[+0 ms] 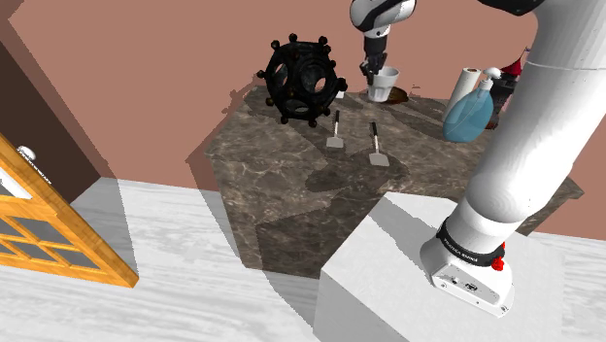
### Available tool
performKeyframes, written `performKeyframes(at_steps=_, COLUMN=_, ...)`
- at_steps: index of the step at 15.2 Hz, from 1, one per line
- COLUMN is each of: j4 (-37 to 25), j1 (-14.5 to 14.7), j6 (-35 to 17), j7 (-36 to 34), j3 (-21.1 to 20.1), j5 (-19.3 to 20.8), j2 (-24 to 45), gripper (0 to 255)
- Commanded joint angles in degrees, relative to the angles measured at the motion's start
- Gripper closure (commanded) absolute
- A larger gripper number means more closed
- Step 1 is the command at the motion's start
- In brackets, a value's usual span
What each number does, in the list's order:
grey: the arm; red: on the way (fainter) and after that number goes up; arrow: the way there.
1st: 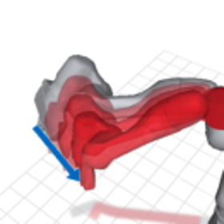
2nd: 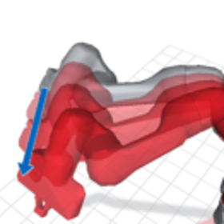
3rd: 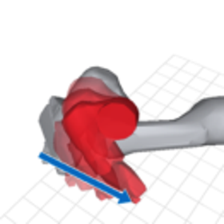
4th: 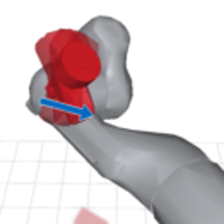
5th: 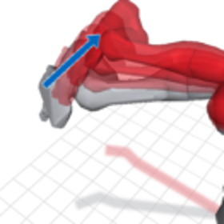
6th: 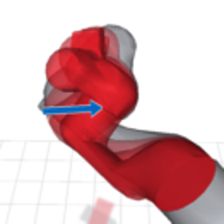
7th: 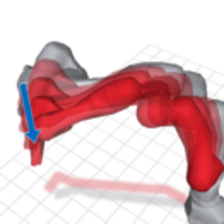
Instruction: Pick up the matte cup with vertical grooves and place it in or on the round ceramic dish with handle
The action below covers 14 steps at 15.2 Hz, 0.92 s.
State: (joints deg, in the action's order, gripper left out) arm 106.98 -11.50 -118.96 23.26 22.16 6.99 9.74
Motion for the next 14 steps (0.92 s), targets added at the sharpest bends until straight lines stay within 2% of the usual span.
performKeyframes(at_steps=1, j4=-1.0, j1=0.0, j6=1.4, j7=0.1, j3=0.0, j5=0.1, j2=-0.4, gripper=255)
performKeyframes(at_steps=7, j4=-4.3, j1=0.2, j6=5.7, j7=0.5, j3=0.0, j5=0.3, j2=-1.5, gripper=255)
performKeyframes(at_steps=14, j4=-22.6, j1=-6.9, j6=11.3, j7=10.4, j3=1.9, j5=-5.9, j2=10.9, gripper=255)
